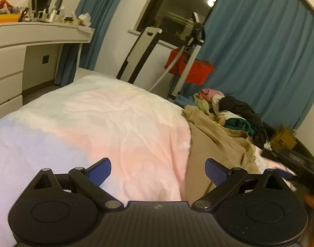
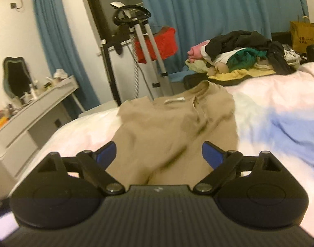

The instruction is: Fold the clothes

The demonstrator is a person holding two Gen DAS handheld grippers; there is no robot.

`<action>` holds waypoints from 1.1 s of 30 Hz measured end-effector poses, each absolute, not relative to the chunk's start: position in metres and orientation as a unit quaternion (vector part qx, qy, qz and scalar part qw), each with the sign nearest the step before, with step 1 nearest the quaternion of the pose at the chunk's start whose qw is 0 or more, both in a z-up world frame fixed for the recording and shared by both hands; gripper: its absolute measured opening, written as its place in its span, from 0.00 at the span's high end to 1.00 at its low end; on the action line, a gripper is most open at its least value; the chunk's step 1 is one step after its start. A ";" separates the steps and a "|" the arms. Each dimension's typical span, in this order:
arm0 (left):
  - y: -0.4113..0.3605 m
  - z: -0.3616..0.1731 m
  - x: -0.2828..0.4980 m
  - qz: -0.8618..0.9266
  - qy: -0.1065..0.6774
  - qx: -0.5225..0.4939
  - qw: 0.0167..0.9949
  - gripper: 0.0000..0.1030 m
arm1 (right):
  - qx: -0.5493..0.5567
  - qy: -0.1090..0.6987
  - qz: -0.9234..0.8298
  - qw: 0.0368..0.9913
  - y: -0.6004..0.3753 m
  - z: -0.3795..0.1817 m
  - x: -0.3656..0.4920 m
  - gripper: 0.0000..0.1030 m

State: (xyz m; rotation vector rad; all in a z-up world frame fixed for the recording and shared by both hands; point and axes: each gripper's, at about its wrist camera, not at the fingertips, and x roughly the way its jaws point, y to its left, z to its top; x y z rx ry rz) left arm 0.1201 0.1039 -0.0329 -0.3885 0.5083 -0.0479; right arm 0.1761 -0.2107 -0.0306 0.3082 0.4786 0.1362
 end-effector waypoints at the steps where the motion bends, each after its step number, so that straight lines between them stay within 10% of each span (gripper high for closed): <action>1: 0.103 -0.031 0.118 -0.025 0.248 -0.192 0.949 0.04 | 0.155 0.238 0.070 0.956 -0.215 -0.027 0.159 0.11; 18: 0.141 0.084 0.010 -0.083 0.121 -0.198 0.969 0.05 | 0.200 0.188 0.079 0.958 -0.233 0.011 -0.020 0.11; 27: 0.214 0.062 0.034 -0.188 0.261 -0.147 0.935 0.07 | 0.237 0.208 0.081 0.945 -0.241 0.003 -0.020 0.11; 33: 0.210 -0.039 0.071 -0.259 0.421 -0.145 0.857 0.29 | 0.258 0.217 0.074 0.939 -0.249 -0.005 -0.017 0.11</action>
